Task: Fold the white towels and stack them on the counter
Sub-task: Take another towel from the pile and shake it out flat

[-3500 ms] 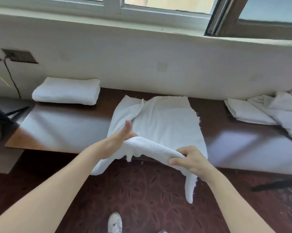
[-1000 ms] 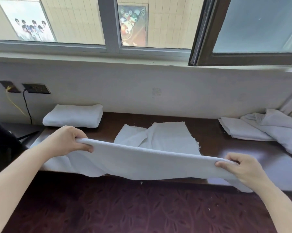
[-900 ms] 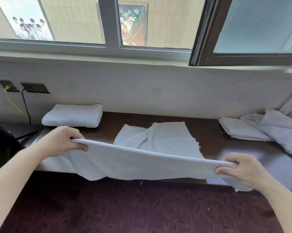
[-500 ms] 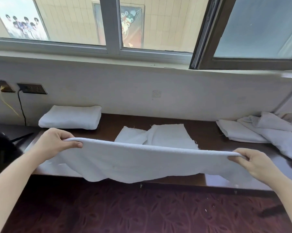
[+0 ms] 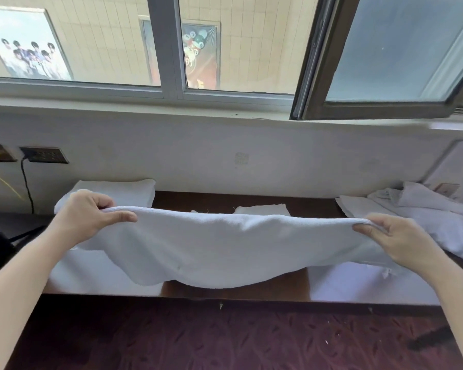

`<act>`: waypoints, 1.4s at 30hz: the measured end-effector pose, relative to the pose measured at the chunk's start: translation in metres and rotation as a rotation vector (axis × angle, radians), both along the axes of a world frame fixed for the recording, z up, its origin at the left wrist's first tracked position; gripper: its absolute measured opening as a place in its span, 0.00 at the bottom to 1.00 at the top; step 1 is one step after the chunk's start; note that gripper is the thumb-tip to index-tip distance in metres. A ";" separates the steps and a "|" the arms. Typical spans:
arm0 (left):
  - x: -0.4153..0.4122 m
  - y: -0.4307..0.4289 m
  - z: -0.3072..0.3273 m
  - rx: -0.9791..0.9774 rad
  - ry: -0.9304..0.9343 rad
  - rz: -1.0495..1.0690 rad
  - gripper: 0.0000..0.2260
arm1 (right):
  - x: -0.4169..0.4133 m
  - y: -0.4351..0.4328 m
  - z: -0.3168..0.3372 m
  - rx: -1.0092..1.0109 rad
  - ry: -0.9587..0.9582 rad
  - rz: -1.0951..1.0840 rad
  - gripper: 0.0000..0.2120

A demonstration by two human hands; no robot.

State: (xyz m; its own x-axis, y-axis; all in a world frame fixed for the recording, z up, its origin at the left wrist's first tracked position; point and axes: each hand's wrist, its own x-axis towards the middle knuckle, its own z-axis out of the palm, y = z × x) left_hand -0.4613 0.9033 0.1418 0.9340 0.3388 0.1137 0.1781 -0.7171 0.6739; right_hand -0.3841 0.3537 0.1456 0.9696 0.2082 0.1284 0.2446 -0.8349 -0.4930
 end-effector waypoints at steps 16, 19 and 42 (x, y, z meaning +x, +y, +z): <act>0.043 0.007 0.133 0.055 -0.484 0.183 0.26 | 0.043 -0.022 0.135 0.091 -0.399 -0.105 0.33; 0.040 0.007 0.134 0.075 -0.519 0.125 0.23 | 0.042 -0.029 0.141 0.065 -0.378 -0.086 0.31; 0.125 0.033 0.086 0.006 -0.149 -0.073 0.11 | 0.098 0.015 0.092 0.067 -0.183 -0.161 0.28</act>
